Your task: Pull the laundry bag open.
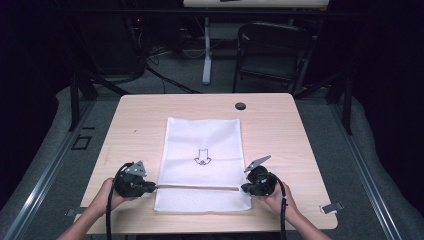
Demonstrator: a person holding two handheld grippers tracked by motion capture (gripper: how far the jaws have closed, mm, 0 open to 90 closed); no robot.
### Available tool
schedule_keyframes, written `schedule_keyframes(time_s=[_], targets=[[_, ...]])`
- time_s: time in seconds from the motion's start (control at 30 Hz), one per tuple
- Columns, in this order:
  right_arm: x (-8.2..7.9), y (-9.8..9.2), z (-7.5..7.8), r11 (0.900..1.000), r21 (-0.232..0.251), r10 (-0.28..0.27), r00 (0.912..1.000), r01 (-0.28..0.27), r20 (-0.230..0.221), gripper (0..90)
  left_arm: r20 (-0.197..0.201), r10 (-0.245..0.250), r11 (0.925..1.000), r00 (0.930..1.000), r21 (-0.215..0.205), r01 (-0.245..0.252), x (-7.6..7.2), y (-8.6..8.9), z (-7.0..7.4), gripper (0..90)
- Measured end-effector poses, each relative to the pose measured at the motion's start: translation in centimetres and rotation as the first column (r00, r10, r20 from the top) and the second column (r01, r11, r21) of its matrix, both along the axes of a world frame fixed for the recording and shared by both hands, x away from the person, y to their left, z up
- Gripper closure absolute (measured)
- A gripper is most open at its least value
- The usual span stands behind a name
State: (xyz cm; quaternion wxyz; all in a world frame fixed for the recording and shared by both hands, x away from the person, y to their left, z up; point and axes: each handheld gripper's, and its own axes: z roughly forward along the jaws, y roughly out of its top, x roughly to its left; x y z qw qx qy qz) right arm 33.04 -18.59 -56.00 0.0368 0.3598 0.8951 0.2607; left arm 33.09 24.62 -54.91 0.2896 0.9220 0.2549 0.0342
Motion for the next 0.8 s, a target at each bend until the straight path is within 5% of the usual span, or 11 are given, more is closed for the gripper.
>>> schedule_keyframes(time_s=[0.8], targets=[[-0.19,-0.01,-0.04,1.0,-0.001,0.009,0.9997,-0.009,0.022,90.0,-0.023,0.04,0.999,0.9989,-0.016,-0.041,-0.04,-0.04,-0.08,81.7]])
